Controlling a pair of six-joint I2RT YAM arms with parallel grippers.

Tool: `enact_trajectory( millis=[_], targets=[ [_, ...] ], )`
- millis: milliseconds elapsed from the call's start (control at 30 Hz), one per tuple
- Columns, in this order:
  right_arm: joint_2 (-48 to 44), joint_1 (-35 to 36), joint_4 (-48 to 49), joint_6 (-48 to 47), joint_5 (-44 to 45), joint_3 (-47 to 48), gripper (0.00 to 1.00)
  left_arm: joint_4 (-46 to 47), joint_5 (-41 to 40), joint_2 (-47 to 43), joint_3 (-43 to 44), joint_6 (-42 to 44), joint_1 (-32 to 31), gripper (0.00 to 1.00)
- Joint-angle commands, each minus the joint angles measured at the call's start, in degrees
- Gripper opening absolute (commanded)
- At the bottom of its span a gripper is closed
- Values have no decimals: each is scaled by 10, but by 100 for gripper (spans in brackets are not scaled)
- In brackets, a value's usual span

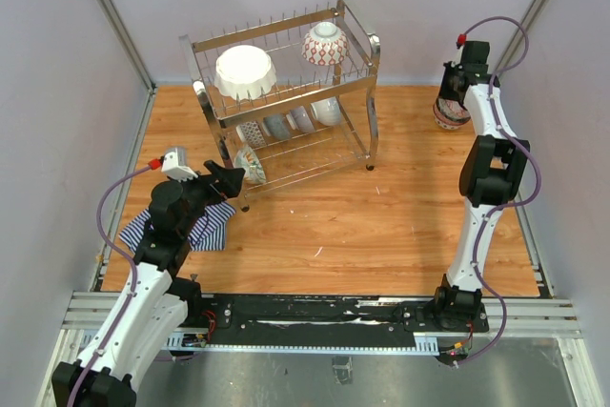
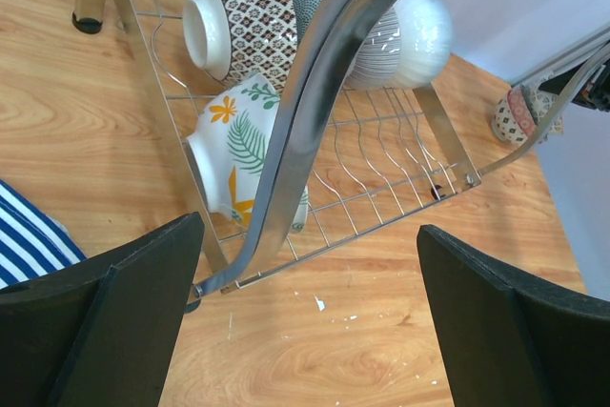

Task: Unload the bowls from the dish rack
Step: Place the bowl with the bowl.

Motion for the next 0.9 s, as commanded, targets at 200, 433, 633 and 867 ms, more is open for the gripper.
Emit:
enact_trajectory(
  millis=[200,433,633,867],
  targets=[
    [11,-9,10,1,-2,2,4,21,5,1,4,1,-4,100],
    [15,-9,9,3,-2,-1,10,21,4,3,4,2,-4,100],
    [18,-9,10,6,-3,0,21,20,3,0,2,3,-3,100],
    [14,-9,10,8,-5,0,24,20,0,-4,-1,3,-4,100]
  ],
)
